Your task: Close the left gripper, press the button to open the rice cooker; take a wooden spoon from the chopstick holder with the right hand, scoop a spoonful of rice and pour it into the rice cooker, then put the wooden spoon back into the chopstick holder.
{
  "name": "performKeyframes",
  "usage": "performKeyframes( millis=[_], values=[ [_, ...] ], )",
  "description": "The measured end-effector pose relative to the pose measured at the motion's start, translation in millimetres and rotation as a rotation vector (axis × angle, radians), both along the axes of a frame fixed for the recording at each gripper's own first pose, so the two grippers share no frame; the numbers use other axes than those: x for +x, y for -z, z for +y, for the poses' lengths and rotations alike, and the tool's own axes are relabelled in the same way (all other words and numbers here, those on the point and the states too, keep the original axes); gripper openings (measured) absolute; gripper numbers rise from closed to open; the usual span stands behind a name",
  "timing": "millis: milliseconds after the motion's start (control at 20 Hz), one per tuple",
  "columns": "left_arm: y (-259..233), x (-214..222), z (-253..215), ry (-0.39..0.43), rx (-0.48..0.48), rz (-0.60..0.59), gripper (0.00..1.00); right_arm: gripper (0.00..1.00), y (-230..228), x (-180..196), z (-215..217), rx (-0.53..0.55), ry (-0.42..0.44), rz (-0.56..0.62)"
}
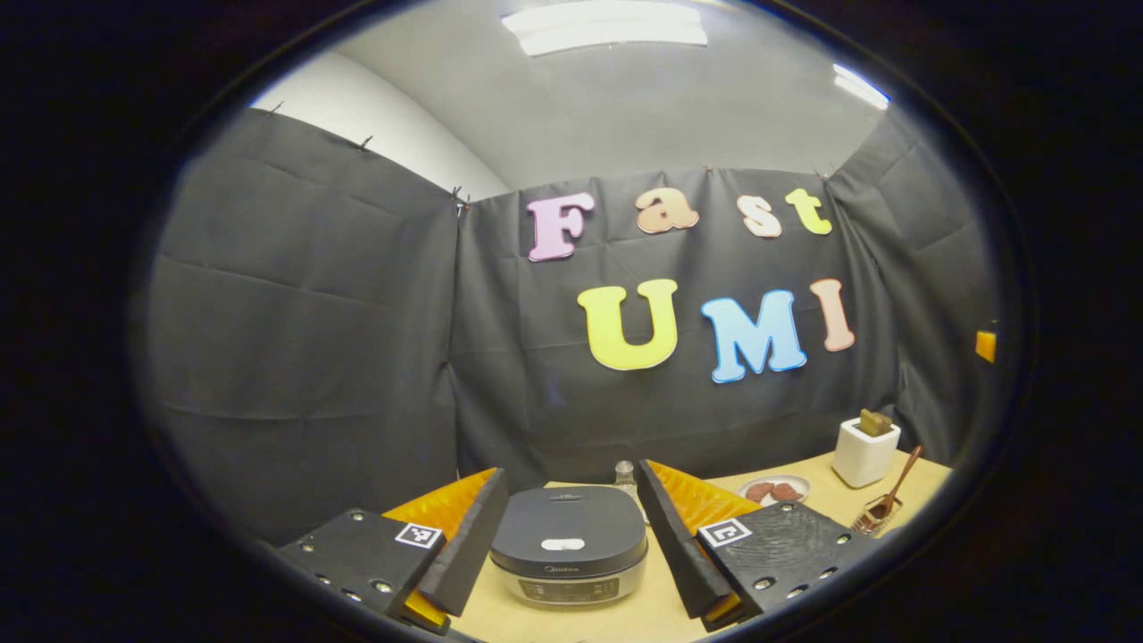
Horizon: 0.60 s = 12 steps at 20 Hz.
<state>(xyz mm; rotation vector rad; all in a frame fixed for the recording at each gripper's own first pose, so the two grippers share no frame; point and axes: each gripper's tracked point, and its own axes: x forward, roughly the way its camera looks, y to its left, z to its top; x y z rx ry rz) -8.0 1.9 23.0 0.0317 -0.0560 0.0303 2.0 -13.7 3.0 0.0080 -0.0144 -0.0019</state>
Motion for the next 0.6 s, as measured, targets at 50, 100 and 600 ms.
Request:
performKeyframes(
  millis=[50,100,600],
  values=[
    [0,0,0,0.0,0.001,-0.002,0.88,0.95,0,1,0,-0.002,0.0,-0.002],
    [-1,-1,1,0.001,0.001,-0.003,0.88,0.95,0,1,0,-0.003,-0.002,-0.003],
    [-13,1,-7,0.009,0.002,-0.022,0.88,0.93,0,7,-3,-0.004,-0.017,-0.006]
  ],
)
